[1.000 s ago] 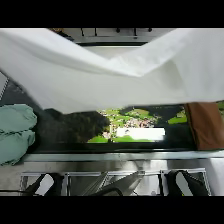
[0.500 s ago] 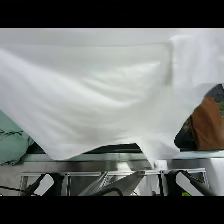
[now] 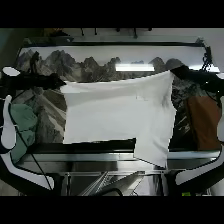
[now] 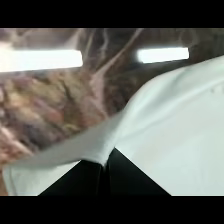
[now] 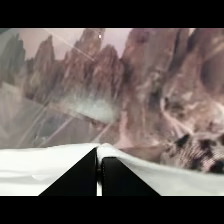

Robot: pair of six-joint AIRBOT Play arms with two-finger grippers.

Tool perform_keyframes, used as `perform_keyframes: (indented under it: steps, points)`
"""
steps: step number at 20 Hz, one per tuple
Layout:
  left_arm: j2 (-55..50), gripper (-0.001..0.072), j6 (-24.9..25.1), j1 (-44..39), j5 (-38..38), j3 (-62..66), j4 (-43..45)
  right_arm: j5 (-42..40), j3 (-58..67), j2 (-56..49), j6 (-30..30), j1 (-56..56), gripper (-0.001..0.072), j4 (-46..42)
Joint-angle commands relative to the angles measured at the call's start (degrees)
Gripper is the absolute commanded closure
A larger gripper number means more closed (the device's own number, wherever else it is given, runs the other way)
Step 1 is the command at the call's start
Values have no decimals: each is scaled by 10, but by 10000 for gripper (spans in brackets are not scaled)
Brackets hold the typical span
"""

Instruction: Fold the shirts.

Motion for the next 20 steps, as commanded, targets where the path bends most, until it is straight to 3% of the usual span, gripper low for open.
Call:
perform_keyframes:
  steps: [1,4,11,16,20]
  points:
    - [-134,700,-40,-10,-15,90,27,-26,28,-82,-13,4,686,26]
    - [-151,700,-53,-11,-37,162,30,-12,43,-65,-14,-4,687,-2]
    - [-152,700,-59,-9,-129,212,65,56,-33,39,77,-18,688,-268]
    - [-152,700,-49,-9,-118,149,115,16,-155,67,71,-18,687,-291]
    - [-152,700,-21,-16,-78,106,123,-21,-181,66,67,-13,687,-292]
